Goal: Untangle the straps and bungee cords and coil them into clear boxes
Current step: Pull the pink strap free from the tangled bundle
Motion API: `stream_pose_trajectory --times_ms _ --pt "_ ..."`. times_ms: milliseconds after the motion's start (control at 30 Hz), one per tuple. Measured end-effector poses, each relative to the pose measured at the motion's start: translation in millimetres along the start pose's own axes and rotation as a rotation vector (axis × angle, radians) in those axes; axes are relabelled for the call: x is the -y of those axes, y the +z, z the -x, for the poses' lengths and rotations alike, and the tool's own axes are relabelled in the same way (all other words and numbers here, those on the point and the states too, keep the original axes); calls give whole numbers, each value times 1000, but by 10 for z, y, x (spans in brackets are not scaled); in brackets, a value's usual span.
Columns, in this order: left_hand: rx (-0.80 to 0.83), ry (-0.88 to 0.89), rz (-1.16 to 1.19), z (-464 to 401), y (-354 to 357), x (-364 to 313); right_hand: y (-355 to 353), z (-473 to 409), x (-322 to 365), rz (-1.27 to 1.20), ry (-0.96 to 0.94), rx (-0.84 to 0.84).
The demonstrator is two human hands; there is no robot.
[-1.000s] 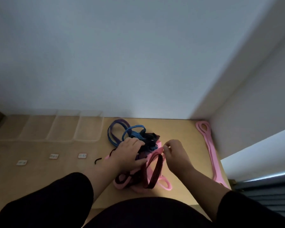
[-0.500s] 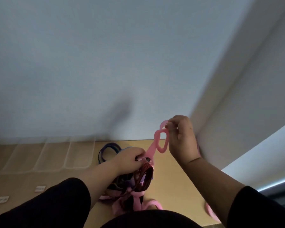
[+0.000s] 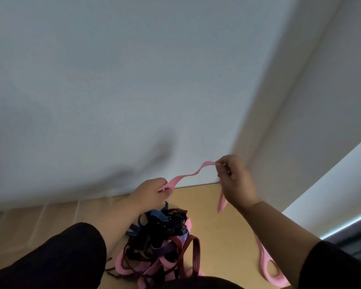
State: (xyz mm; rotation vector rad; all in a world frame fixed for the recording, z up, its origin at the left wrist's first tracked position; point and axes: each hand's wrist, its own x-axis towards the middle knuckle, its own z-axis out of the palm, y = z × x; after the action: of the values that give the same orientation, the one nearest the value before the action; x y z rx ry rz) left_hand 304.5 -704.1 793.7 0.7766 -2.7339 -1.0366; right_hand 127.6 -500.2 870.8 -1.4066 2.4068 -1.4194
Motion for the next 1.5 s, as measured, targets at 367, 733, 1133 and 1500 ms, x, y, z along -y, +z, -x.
stream_pose_trajectory --times_ms 367,733,1133,1500 --pt "9 334 -592 -429 -427 -93 -410 616 -465 257 141 472" --pt "28 437 -812 -936 39 -586 -696 1202 -941 209 631 627" --pt "69 480 -947 -1677 939 -1362 -1158 1856 -1732 17 952 262" --pt "181 467 -1036 -2351 1743 -1797 -1135 2063 -2344 143 887 289"
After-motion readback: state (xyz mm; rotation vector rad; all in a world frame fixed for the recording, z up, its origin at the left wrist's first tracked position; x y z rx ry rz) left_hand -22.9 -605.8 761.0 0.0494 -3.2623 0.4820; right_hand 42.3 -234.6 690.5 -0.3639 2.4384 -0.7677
